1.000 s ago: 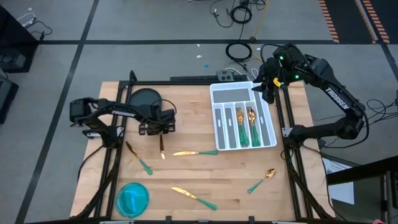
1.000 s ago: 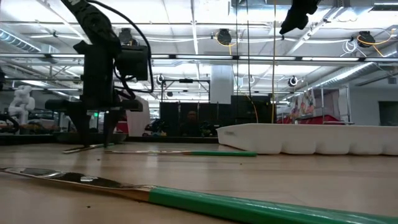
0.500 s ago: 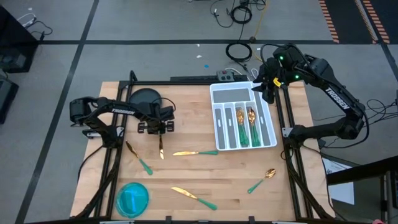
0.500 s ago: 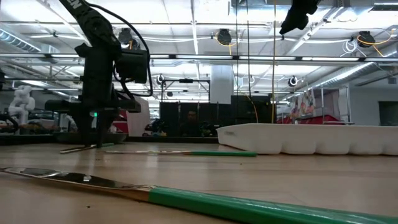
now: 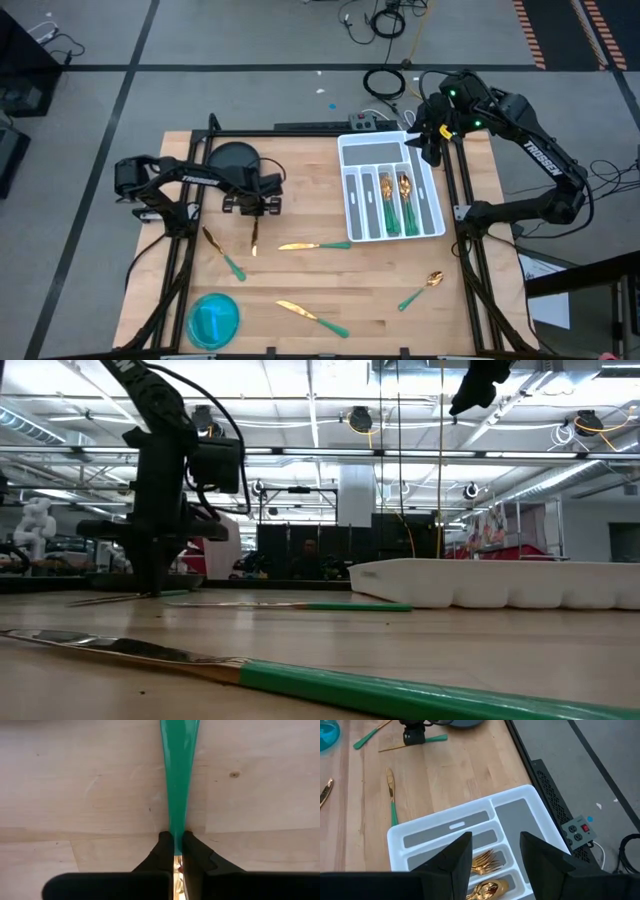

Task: Sort silverware
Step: Put the green knife into the white silverware organizer

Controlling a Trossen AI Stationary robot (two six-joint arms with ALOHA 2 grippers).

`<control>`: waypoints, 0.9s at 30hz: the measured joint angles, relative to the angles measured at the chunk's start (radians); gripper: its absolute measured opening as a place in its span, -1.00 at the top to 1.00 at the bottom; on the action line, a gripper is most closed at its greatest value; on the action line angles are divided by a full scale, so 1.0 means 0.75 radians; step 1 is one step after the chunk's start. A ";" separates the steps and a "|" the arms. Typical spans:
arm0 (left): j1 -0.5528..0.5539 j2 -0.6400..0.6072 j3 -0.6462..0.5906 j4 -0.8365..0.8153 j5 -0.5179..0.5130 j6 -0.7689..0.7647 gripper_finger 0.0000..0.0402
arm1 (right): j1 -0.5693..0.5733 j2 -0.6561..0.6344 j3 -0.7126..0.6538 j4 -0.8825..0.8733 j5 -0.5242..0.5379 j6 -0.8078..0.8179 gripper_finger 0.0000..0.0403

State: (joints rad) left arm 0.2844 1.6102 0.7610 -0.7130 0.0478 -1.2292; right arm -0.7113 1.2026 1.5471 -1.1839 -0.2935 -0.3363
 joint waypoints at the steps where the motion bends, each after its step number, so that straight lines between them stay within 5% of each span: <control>1: -0.004 0.002 0.006 -0.006 -0.007 0.008 0.93 | 0.000 0.000 0.000 0.004 0.000 0.005 0.21; 27: -0.043 0.011 0.293 -0.016 -0.048 0.178 0.94 | 0.000 0.000 0.000 0.008 0.005 -0.008 0.21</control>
State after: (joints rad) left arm 0.2523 1.6187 0.9804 -0.7251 0.0117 -1.0954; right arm -0.7113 1.2026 1.5471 -1.1778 -0.2901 -0.3423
